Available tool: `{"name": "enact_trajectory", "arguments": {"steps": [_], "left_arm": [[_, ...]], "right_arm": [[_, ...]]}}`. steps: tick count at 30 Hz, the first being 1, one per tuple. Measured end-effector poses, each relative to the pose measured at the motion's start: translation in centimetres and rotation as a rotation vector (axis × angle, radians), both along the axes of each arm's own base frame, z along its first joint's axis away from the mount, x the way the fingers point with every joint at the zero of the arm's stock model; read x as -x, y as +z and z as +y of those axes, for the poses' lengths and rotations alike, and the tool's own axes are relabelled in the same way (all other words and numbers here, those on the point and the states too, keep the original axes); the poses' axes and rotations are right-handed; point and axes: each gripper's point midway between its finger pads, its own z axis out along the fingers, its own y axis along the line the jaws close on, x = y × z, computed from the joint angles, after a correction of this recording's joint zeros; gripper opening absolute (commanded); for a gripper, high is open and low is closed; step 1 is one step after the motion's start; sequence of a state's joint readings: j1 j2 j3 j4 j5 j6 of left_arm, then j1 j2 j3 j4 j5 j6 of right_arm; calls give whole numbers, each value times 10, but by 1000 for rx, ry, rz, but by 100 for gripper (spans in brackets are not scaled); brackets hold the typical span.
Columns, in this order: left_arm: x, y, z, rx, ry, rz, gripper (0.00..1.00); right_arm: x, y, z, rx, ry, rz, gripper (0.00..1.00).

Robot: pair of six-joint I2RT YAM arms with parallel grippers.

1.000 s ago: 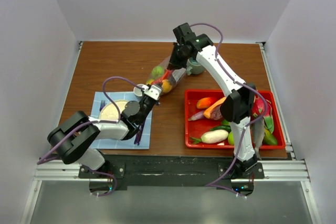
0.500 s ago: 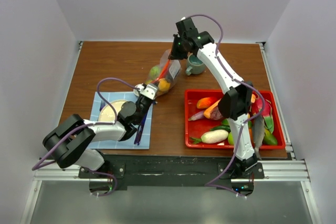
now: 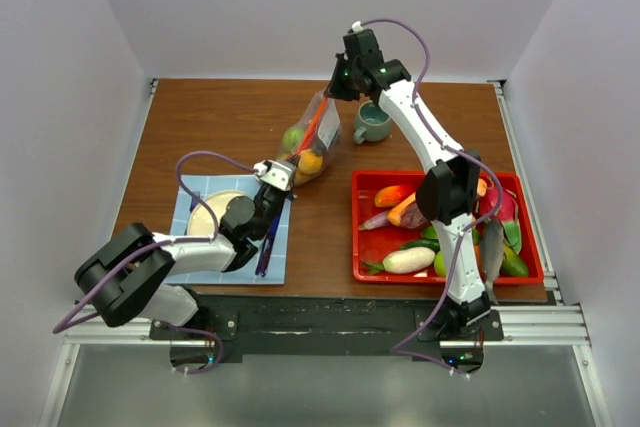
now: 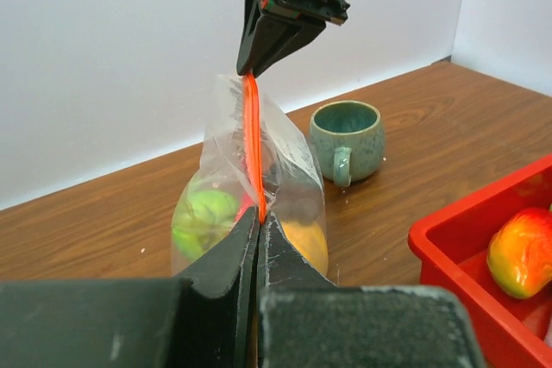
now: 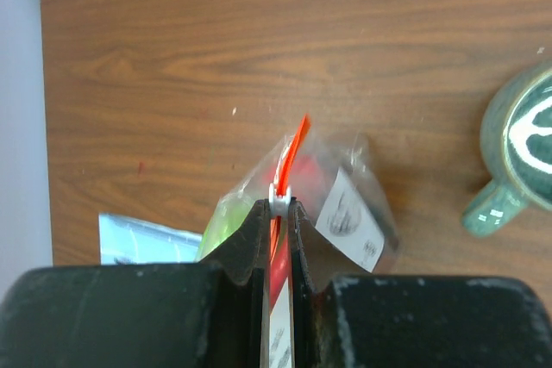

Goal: Place the food in the zip-top bag and seal the zipper

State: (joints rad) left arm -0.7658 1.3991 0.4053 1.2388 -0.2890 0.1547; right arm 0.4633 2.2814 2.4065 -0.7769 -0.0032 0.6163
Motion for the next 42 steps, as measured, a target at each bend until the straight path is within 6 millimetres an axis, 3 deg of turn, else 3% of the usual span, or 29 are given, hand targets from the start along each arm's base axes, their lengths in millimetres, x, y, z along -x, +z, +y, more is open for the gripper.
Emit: {"name": "enact_trajectory", "arguments": {"steps": [7, 31, 37, 42], "left_arm": [[5, 12, 4, 32, -2, -19, 0], [8, 24, 8, 58, 1, -39, 0], [5, 32, 1, 85, -18, -44, 0], [-4, 50, -20, 128, -73, -58, 0]], "right_arm": [[-20, 6, -7, -6, -45, -65, 7], [-31, 19, -3, -67, -68, -109, 8], [-35, 22, -5, -77, -70, -122, 14], [-44, 15, -25, -68, -101, -116, 26]]}}
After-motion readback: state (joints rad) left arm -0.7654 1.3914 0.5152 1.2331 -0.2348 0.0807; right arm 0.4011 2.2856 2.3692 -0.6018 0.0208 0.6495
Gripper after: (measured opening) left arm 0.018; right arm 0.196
